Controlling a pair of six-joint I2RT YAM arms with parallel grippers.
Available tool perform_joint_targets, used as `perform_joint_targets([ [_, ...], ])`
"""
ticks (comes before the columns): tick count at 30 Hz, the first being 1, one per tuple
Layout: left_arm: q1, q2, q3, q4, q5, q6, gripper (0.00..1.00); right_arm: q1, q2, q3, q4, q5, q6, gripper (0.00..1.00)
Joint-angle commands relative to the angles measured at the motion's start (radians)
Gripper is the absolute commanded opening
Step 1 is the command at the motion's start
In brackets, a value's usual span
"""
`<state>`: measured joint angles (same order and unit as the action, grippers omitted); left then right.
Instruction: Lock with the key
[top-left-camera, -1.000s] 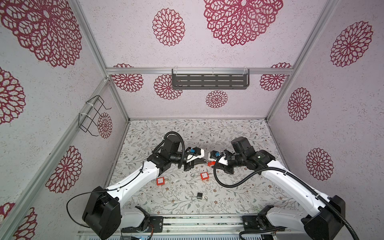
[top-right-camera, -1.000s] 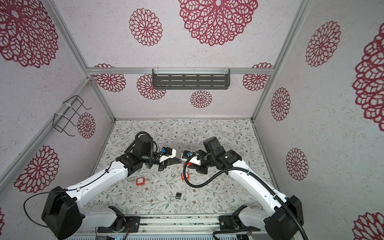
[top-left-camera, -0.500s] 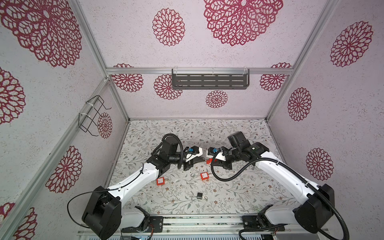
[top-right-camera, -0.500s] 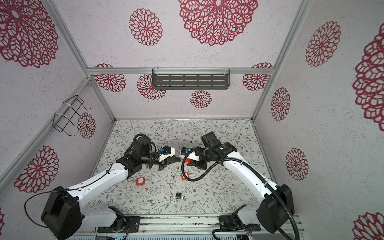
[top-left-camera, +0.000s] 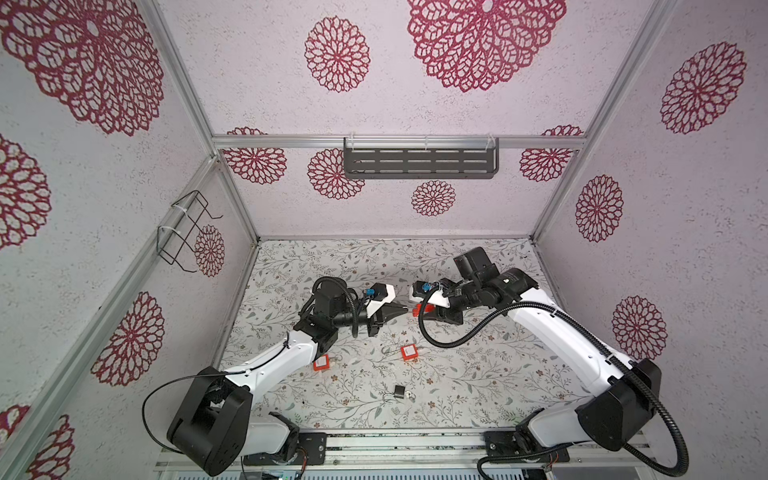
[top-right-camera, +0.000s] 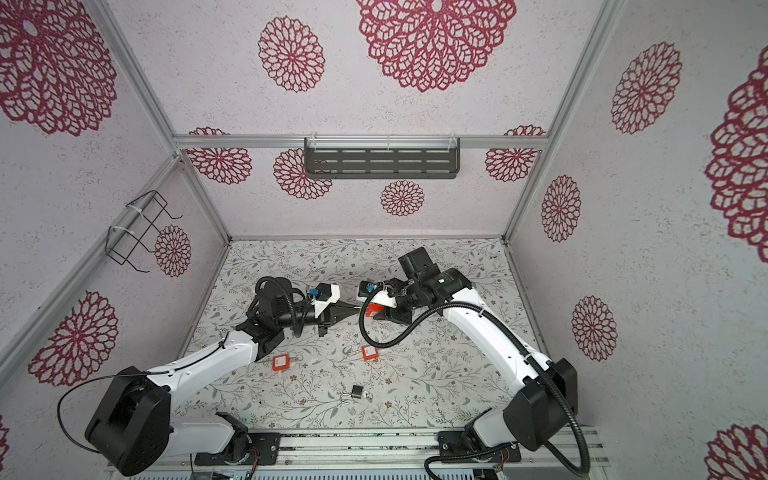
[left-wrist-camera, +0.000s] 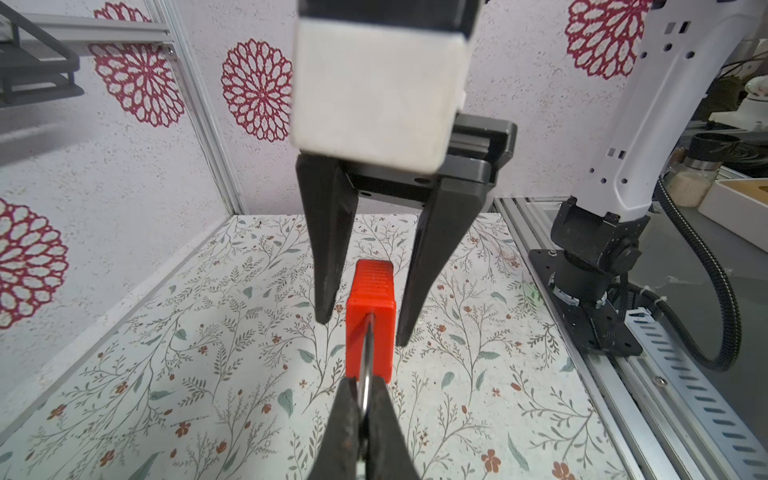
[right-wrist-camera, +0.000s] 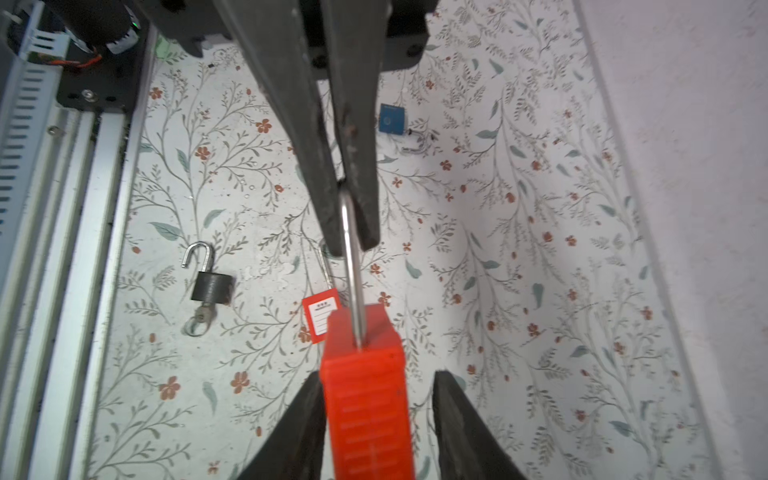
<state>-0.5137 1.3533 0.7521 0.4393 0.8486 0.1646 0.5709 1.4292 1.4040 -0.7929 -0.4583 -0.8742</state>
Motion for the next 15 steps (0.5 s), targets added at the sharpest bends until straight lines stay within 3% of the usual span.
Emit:
perform_joint_targets([
  [1, 0.01, 0.027, 0.001, 0.151, 0.015, -0.079, 0.0, -0.008, -0.026, 0.024, -0.065, 0.04, -0.001, 0.55],
  [8, 0.021, 0.074, -0.016, 0.328, 0.026, -0.184, 0.0, -0.02, -0.119, 0.003, -0.039, 0.076, 0.068, 0.61],
  [15, 0.025, 0.083, 0.005, 0.323, 0.047, -0.188, 0.0, -0.107, -0.246, -0.042, -0.028, 0.037, 0.163, 0.61],
])
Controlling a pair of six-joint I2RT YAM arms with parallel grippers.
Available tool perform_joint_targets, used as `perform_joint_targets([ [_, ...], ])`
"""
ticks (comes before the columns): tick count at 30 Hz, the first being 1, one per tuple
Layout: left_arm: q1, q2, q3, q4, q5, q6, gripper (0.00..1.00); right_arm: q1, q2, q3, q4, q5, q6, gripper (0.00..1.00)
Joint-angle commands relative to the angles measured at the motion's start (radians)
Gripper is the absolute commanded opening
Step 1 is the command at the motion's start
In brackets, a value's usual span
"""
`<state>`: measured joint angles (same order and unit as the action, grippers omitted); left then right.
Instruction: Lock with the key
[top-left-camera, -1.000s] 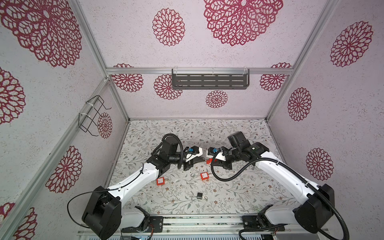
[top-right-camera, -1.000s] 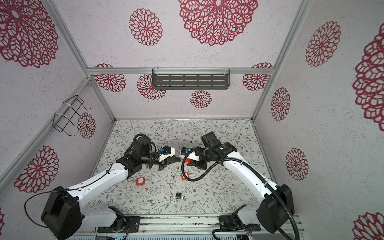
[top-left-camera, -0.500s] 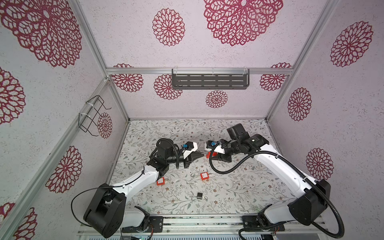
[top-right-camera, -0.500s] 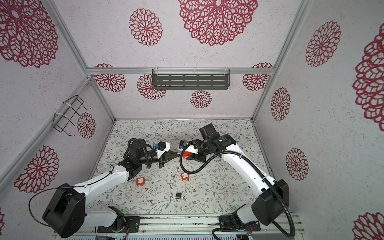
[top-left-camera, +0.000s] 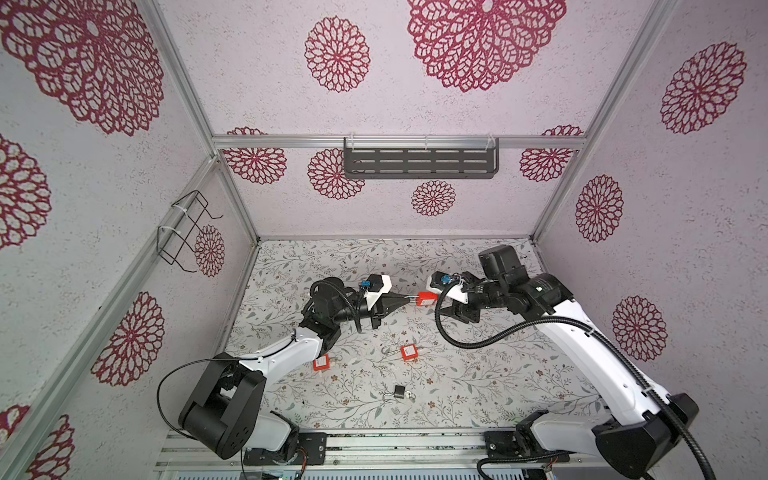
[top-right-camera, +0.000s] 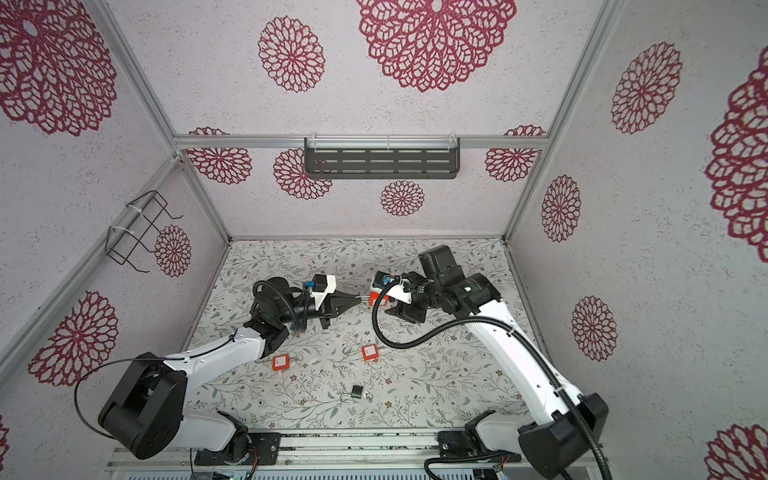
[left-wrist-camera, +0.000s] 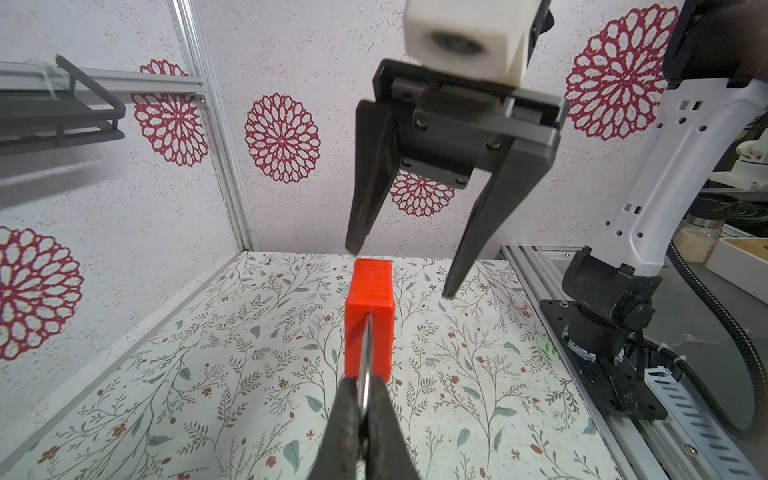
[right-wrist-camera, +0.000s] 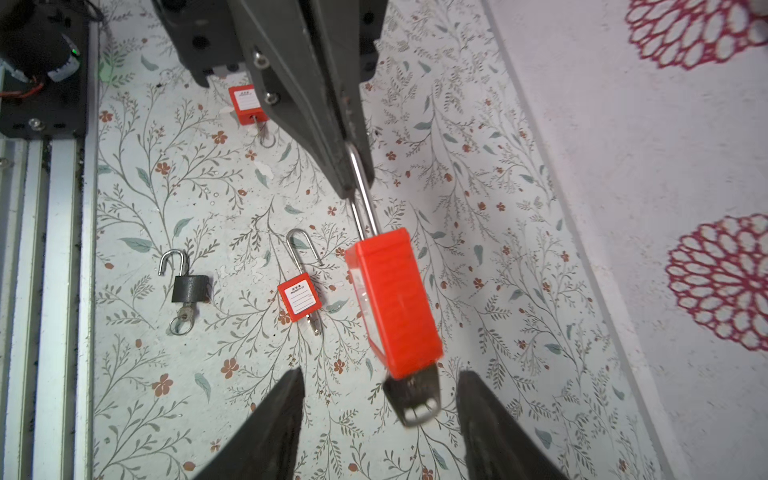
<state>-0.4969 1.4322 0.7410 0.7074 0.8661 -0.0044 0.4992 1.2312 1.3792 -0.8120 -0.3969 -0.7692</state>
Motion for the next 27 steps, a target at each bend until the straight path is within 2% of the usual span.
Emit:
perform_joint_targets([
  [1, 0.008, 0.004, 0.019, 0.046, 0.034, -0.012, 0.0, -0.048, -0.055, -0.029, -0.018, -0.025, 0.059, 0.6],
  [6, 0.008, 0.002, 0.032, 0.02, 0.047, 0.004, 0.0, -0.096, -0.03, -0.07, -0.073, -0.052, 0.045, 0.52],
  [16, -0.006, -0.01, 0.037, -0.024, 0.059, 0.03, 0.0, -0.1, 0.13, 0.056, -0.159, -0.172, -0.007, 0.41],
  [20, -0.01, -0.014, 0.041, -0.03, 0.06, 0.033, 0.0, -0.1, 0.146, 0.063, -0.195, -0.23, -0.019, 0.38],
  [27, -0.025, -0.009, 0.051, -0.07, 0.068, 0.069, 0.0, -0.099, 0.15, 0.046, -0.179, -0.254, -0.01, 0.34],
])
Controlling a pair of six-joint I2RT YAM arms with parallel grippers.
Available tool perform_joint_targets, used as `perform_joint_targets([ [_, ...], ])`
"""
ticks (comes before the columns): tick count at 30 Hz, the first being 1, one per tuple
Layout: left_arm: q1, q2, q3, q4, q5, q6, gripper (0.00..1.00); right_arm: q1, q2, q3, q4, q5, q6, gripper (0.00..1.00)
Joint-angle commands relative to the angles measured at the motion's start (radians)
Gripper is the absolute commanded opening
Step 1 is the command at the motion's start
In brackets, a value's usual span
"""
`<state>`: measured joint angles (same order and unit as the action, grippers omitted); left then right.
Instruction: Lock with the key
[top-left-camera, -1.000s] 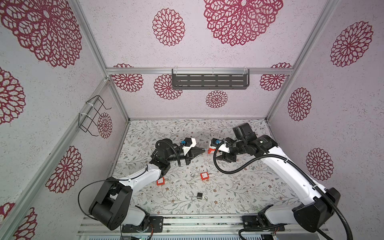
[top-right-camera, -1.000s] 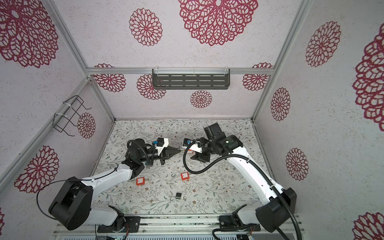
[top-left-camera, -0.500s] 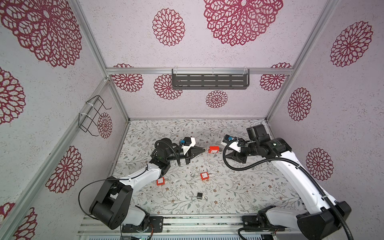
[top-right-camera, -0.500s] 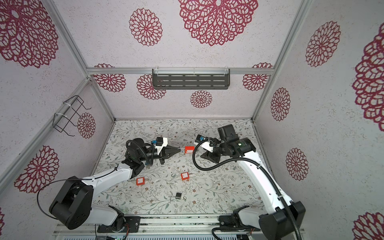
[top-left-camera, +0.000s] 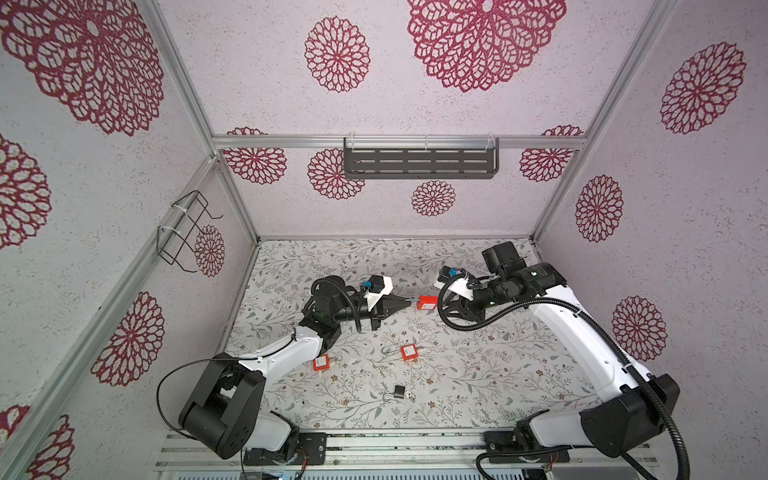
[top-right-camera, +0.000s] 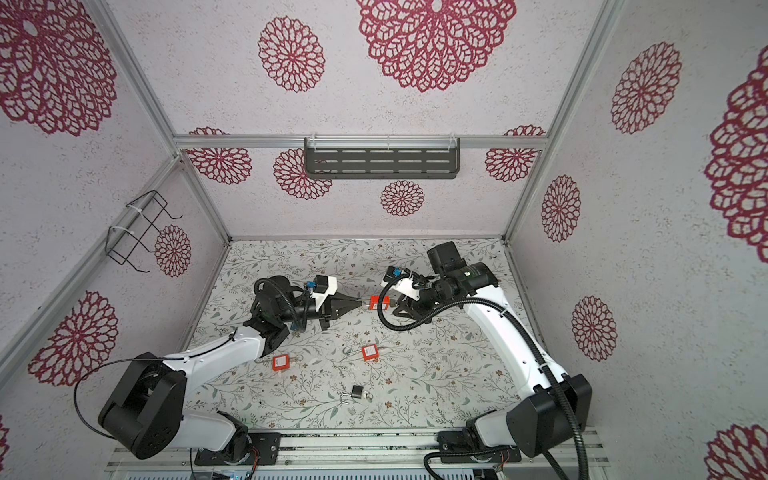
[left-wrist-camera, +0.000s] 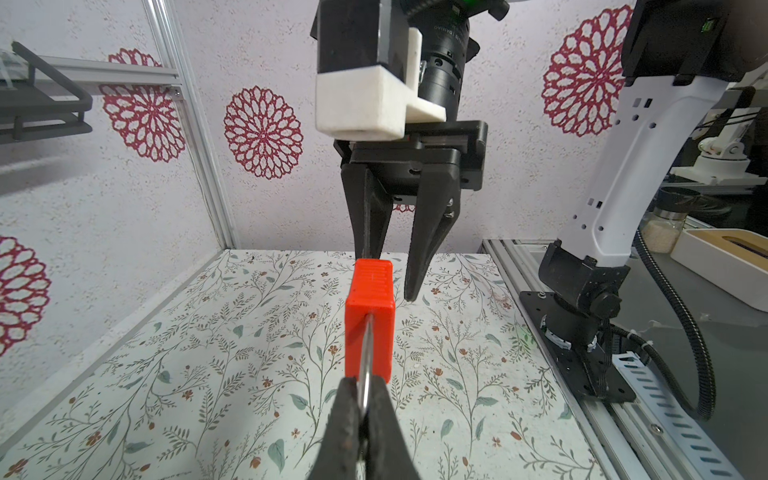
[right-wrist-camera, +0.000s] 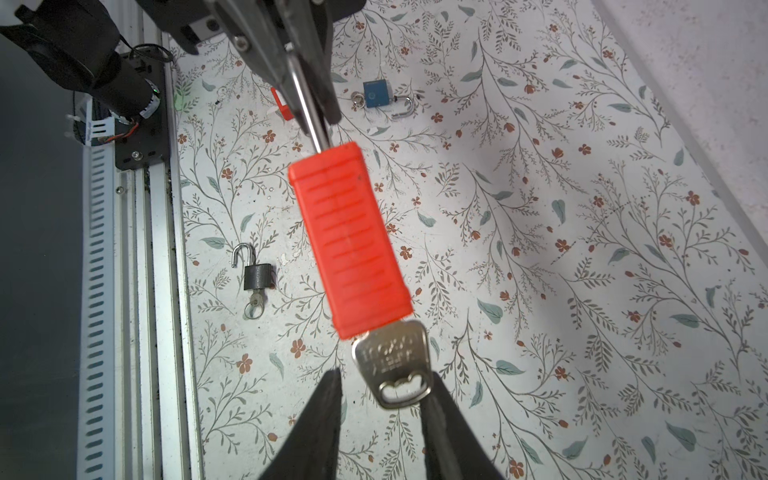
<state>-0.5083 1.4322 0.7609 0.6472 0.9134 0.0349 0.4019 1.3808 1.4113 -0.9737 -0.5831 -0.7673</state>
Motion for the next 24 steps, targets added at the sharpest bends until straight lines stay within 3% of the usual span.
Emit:
perform_joint_targets([
  [1, -0.015, -0.01, 0.031, -0.013, 0.021, 0.032, 0.0, -0.002, 0.004, 0.016, -0.013, -0.07, -0.008, 0.34],
  [12, -0.023, -0.027, 0.034, -0.063, 0.025, 0.066, 0.0, -0.002, 0.031, 0.017, 0.004, -0.061, 0.007, 0.38],
  [19, -0.023, -0.02, 0.046, -0.062, 0.024, 0.059, 0.0, -0.002, 0.02, 0.012, 0.007, -0.081, -0.005, 0.3],
  [24, -0.023, -0.007, 0.049, -0.02, 0.019, 0.021, 0.0, 0.005, 0.006, -0.01, 0.023, -0.069, -0.015, 0.29],
])
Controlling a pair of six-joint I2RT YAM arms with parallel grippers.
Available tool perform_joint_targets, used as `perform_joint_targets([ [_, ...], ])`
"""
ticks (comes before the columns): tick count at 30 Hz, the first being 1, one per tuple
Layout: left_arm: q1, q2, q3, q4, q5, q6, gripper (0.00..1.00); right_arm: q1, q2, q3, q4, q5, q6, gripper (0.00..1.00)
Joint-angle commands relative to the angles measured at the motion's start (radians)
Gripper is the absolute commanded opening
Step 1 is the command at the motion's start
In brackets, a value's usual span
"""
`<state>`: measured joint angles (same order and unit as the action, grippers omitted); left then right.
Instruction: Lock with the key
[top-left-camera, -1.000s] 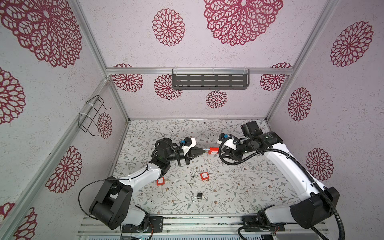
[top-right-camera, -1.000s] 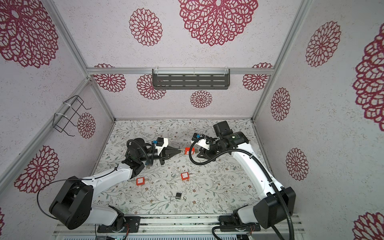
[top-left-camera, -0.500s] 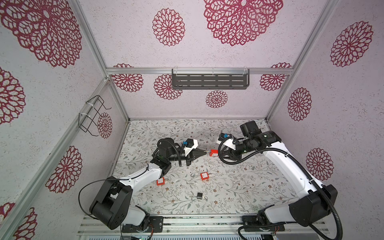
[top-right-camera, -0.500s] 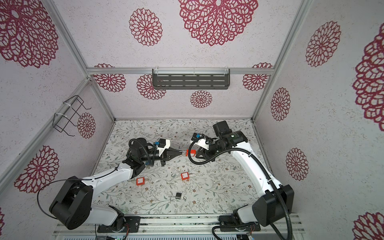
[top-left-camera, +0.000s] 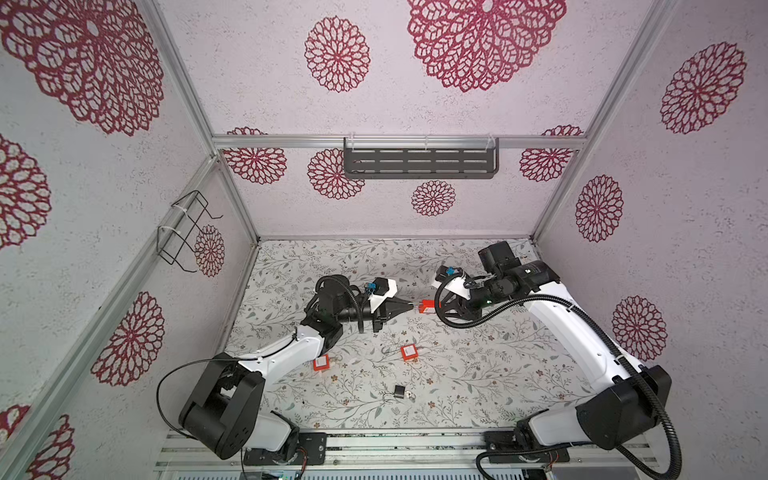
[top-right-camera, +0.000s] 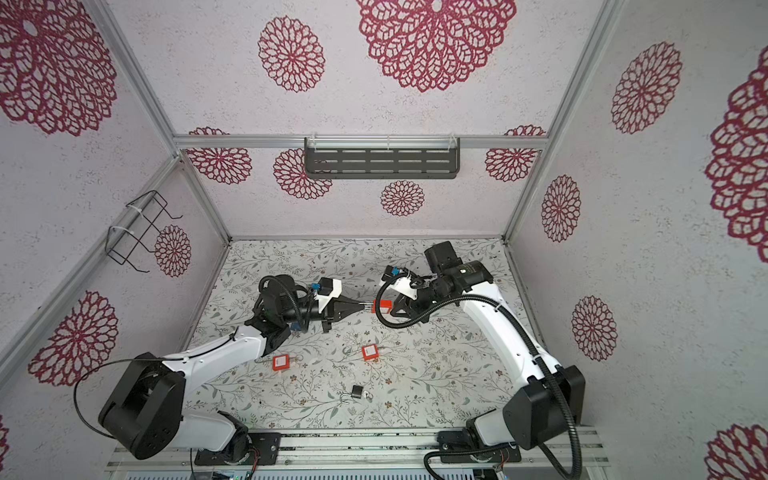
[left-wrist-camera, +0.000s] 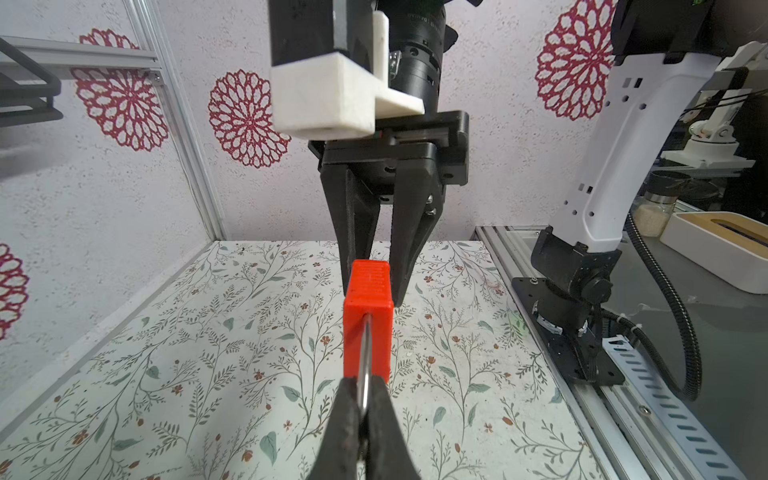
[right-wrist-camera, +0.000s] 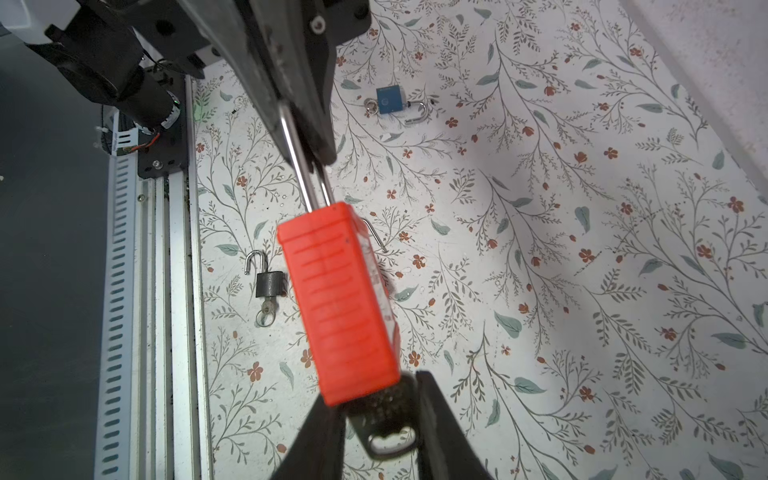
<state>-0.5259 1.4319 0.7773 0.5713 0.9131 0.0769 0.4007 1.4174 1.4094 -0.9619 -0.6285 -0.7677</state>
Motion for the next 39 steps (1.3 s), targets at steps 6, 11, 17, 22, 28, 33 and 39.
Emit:
perform_joint_targets([
  [6, -0.005, 0.004, 0.034, 0.079, 0.021, -0.04, 0.0, 0.012, -0.068, -0.042, 0.072, 0.018, -0.022, 0.31],
  [11, -0.005, 0.013, 0.039, 0.092, 0.026, -0.065, 0.0, 0.031, -0.135, -0.116, 0.193, 0.084, -0.03, 0.3],
  [17, -0.005, 0.03, 0.046, 0.115, 0.031, -0.105, 0.0, 0.063, -0.215, -0.207, 0.327, 0.17, -0.071, 0.28],
  [22, -0.004, 0.042, 0.046, 0.145, 0.037, -0.134, 0.0, 0.101, -0.296, -0.316, 0.469, 0.288, -0.117, 0.31],
  [28, -0.006, 0.049, 0.046, 0.161, 0.044, -0.149, 0.0, 0.118, -0.358, -0.404, 0.59, 0.343, -0.153, 0.43],
  [33, -0.005, 0.047, 0.046, 0.16, 0.046, -0.145, 0.0, 0.119, -0.355, -0.382, 0.557, 0.369, -0.148, 0.53],
  [39, -0.005, 0.036, 0.044, 0.138, 0.053, -0.12, 0.0, 0.095, -0.32, -0.263, 0.368, 0.312, -0.086, 0.56],
])
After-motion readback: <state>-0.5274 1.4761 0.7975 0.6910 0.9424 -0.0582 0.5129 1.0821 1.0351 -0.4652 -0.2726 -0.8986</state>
